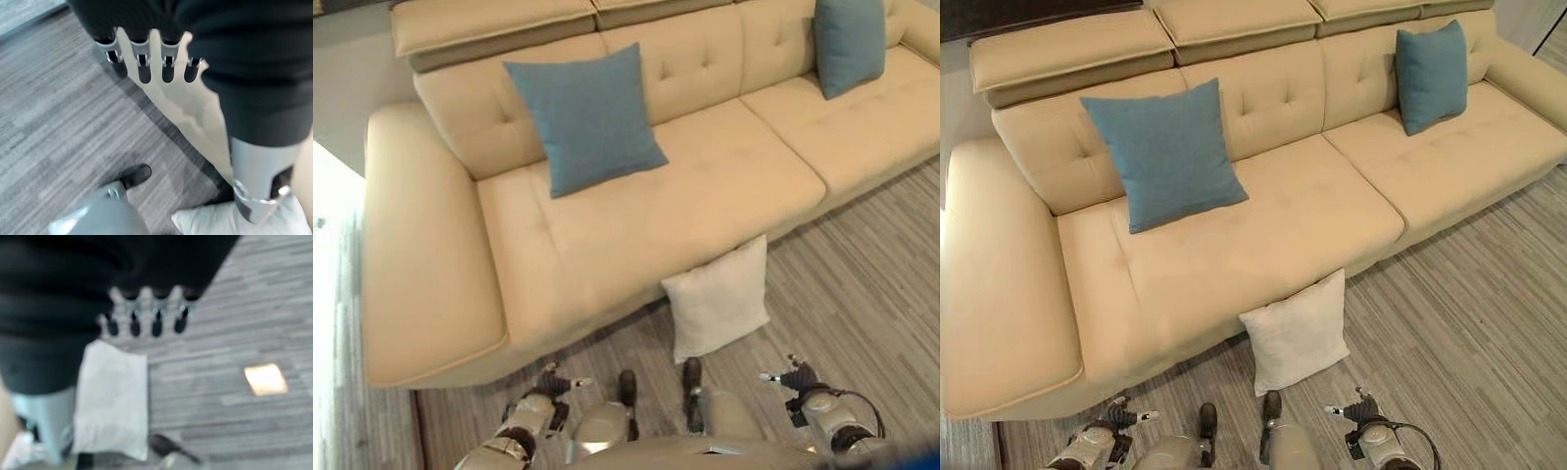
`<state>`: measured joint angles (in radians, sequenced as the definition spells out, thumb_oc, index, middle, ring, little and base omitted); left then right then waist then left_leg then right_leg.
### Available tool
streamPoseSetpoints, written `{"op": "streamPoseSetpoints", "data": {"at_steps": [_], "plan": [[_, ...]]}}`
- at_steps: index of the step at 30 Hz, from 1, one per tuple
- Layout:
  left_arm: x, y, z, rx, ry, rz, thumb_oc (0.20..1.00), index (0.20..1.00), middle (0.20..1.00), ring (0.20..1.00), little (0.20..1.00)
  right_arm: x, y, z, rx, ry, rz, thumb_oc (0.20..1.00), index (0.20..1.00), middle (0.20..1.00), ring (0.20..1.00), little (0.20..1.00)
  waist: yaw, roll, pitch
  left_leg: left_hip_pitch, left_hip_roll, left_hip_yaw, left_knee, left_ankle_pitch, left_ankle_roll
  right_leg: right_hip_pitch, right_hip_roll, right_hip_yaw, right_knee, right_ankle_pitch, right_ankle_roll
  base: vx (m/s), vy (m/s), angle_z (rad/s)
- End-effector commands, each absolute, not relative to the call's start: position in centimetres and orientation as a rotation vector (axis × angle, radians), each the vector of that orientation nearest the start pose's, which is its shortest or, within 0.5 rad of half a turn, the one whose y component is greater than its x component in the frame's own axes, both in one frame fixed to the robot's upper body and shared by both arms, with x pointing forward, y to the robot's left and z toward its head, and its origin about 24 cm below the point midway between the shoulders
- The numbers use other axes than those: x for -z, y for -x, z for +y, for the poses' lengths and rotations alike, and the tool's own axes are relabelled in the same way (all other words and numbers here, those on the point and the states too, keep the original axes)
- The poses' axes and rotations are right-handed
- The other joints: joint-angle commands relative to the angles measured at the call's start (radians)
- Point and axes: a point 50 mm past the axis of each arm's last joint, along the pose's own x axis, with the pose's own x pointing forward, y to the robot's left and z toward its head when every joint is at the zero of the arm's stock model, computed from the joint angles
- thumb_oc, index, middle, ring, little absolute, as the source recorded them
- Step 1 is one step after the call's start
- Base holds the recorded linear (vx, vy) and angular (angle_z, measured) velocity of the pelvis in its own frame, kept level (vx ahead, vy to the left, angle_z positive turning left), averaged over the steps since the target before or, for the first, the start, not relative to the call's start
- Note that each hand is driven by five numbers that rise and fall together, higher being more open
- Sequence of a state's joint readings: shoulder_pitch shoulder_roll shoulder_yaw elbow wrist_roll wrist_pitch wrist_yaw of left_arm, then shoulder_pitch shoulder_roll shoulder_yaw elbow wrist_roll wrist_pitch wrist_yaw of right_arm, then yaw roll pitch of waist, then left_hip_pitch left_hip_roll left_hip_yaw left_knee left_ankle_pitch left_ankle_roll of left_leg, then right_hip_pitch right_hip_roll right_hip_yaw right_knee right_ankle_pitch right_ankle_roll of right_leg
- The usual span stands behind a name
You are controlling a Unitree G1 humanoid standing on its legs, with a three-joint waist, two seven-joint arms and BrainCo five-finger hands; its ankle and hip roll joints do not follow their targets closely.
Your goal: Pick up all the scattered cushions and arrange them neatly on the sofa.
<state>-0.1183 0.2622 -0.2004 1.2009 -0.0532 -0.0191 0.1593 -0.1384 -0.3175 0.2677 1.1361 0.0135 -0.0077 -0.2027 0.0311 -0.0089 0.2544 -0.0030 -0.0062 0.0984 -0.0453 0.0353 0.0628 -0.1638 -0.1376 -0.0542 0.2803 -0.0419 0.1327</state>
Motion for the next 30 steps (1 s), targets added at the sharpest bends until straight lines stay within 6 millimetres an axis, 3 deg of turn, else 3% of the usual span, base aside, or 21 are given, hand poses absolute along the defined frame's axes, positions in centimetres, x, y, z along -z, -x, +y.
{"op": "streamPoseSetpoints", "data": {"at_steps": [1, 4, 7, 9, 10, 12, 13, 14, 15, 18, 22, 24, 25, 26, 27, 30], "plan": [[14.4, -13.6, 24.7, -0.175, -0.405, 1.063, 1.0, 1.0, 1.0, 1.0, 1.0, 12.2, -17.9, -25.3, 0.128, 0.577, 0.908, 1.0, 1.0, 1.0, 1.0, 1.0, 0.028, -0.046, -0.06, 0.001, 0.018, -0.06, 0.114, -0.12, -0.068, 0.092, -0.028, -0.033, -0.201, 0.073, 0.007, 0.13, -0.373, -0.12], [14.6, -13.2, 24.6, -0.187, -0.382, 1.073, 1.0, 1.0, 1.0, 1.0, 1.0, 12.2, -17.7, -25.5, 0.134, 0.576, 0.91, 1.0, 1.0, 1.0, 1.0, 1.0, 0.028, -0.057, -0.071, 0.009, 0.05, -0.078, 0.102, -0.099, -0.097, 0.118, -0.005, -0.047, -0.238, 0.065, -0.001, 0.12, -0.31, 0.34], [14.8, -13.2, 23.9, -0.162, -0.377, 1.077, 1.0, 1.0, 1.0, 1.0, 1.0, 12.0, -17.5, -26.0, 0.158, 0.566, 0.9, 1.0, 1.0, 1.0, 1.0, 1.0, 0.014, -0.049, -0.073, 0.012, 0.095, -0.104, 0.064, -0.062, -0.13, 0.14, 0.032, -0.082, -0.257, 0.032, -0.026, 0.06, -0.303, 0.56], [14.6, -14.0, 23.5, -0.151, -0.374, 1.056, 1.0, 1.0, 1.0, 1.0, 1.0, 12.0, -17.3, -26.4, 0.178, 0.554, 0.9, 1.0, 1.0, 1.0, 1.0, 1.0, -0.002, -0.054, -0.063, -0.034, 0.125, -0.104, 0.095, -0.037, -0.156, 0.154, 0.051, -0.11, -0.275, 0.01, -0.048, 0.0, -0.327, 0.95], [14.5, -14.4, 23.2, -0.14, -0.374, 1.044, 1.0, 1.0, 1.0, 1.0, 1.0, 12.1, -16.8, -26.7, 0.189, 0.555, 0.91, 1.0, 1.0, 1.0, 1.0, 1.0, -0.005, -0.069, -0.047, -0.067, 0.127, -0.076, 0.186, -0.053, -0.154, 0.175, 0.061, -0.125, -0.292, 0.006, -0.067, 0.05, -0.328, 1.16], [14.5, -14.5, 23.1, -0.135, -0.366, 1.041, 1.0, 1.0, 1.0, 1.0, 1.0, 12.2, -16.6, -26.7, 0.188, 0.549, 0.92, 1.0, 1.0, 1.0, 1.0, 1.0, -0.004, -0.075, -0.038, -0.098, 0.097, -0.073, 0.242, -0.078, -0.139, 0.192, 0.068, -0.133, -0.297, -0.005, -0.083, 0.07, -0.183, 0.65], [14.6, -14.3, 23.0, -0.131, -0.366, 1.048, 1.0, 1.0, 1.0, 1.0, 1.0, 12.2, -16.7, -26.6, 0.183, 0.552, 0.919, 1.0, 1.0, 1.0, 1.0, 1.0, 0.007, -0.075, -0.035, -0.117, 0.035, -0.118, 0.226, -0.087, -0.123, 0.194, 0.079, -0.123, -0.297, -0.005, -0.082, 0.12, 0.005, 0.25], [14.7, -14.2, 22.9, -0.121, -0.377, 1.053, 1.0, 1.0, 1.0, 1.0, 1.0, 12.4, -16.4, -26.6, 0.183, 0.556, 0.931, 1.0, 1.0, 1.0, 1.0, 1.0, 0.011, -0.075, -0.039, -0.146, 0.003, -0.1, 0.209, -0.073, -0.114, 0.199, 0.084, -0.127, -0.3, -0.006, -0.077, 0.19, 0.086, 0.08], [14.7, -13.8, 23.2, -0.13, -0.372, 1.062, 1.0, 1.0, 1.0, 1.0, 1.0, 12.4, -16.6, -26.3, 0.174, 0.552, 0.929, 1.0, 1.0, 1.0, 1.0, 1.0, 0.02, -0.072, -0.048, -0.132, -0.002, -0.1, 0.186, -0.076, -0.105, 0.194, 0.094, -0.106, -0.289, -0.015, -0.072, 0.24, 0.204, -0.33], [14.6, -13.5, 24.2, -0.162, -0.374, 1.072, 1.0, 1.0, 1.0, 1.0, 1.0, 12.4, -17.1, -25.3, 0.142, 0.545, 0.915, 1.0, 1.0, 1.0, 1.0, 1.0, 0.037, -0.079, -0.076, -0.071, -0.022, -0.08, 0.128, -0.097, -0.069, 0.193, 0.065, -0.074, -0.248, -0.019, -0.042, 0.25, 0.281, -0.82], [14.5, -13.1, 24.8, -0.176, -0.382, 1.081, 1.0, 1.0, 1.0, 1.0, 1.0, 12.5, -17.2, -25.0, 0.133, 0.542, 0.92, 1.0, 1.0, 1.0, 1.0, 1.0, 0.049, -0.079, -0.077, -0.041, -0.037, -0.061, 0.128, -0.125, -0.04, 0.172, 0.041, -0.059, -0.177, -0.015, -0.008, 0.14, 0.19, -0.46], [14.6, -13.0, 24.8, -0.175, -0.387, 1.087, 1.0, 1.0, 1.0, 1.0, 1.0, 12.5, -17.3, -24.9, 0.131, 0.54, 0.916, 1.0, 1.0, 1.0, 1.0, 1.0, 0.045, -0.067, -0.07, -0.024, -0.046, -0.058, 0.13, -0.138, -0.021, 0.135, 0.02, -0.057, -0.089, -0.006, 0.008, 0.06, 0.217, -0.28], [14.5, -13.0, 25.0, -0.17, -0.394, 1.082, 1.0, 1.0, 1.0, 1.0, 1.0, 12.3, -17.6, -24.9, 0.122, 0.552, 0.904, 1.0, 1.0, 1.0, 1.0, 1.0, 0.027, -0.05, -0.049, -0.009, -0.047, -0.065, 0.128, -0.136, -0.005, 0.068, 0.019, -0.03, 0.031, 0.034, 0.021, 0.04, 0.188, -0.19], [14.5, -13.2, 24.9, -0.167, -0.401, 1.075, 1.0, 1.0, 1.0, 1.0, 1.0, 12.2, -17.7, -25.0, 0.123, 0.553, 0.895, 1.0, 1.0, 1.0, 1.0, 1.0, 0.019, -0.046, -0.048, -0.005, -0.05, -0.073, 0.126, -0.137, -0.005, 0.055, 0.027, -0.011, 0.032, 0.033, 0.018, 0.09, 0.089, 0.2], [14.4, -13.7, 24.7, -0.16, -0.399, 1.06, 1.0, 1.0, 1.0, 1.0, 1.0, 12.1, -17.7, -25.3, 0.132, 0.562, 0.9, 1.0, 1.0, 1.0, 1.0, 1.0, 0.011, -0.046, -0.051, 0.005, -0.058, -0.087, 0.123, -0.145, -0.01, 0.055, 0.032, 0.024, -0.06, 0.024, 0.008, 0.12, -0.08, 0.19], [14.3, -13.8, 24.9, -0.182, -0.393, 1.056, 1.0, 1.0, 1.0, 1.0, 1.0, 11.9, -18.0, -25.6, 0.135, 0.573, 0.891, 1.0, 1.0, 1.0, 1.0, 1.0, 0.012, -0.067, -0.048, -0.006, -0.059, -0.106, 0.157, -0.163, -0.027, 0.065, 0.02, 0.032, -0.174, 0.048, 0.009, 0.08, -0.17, 0.32]]}}
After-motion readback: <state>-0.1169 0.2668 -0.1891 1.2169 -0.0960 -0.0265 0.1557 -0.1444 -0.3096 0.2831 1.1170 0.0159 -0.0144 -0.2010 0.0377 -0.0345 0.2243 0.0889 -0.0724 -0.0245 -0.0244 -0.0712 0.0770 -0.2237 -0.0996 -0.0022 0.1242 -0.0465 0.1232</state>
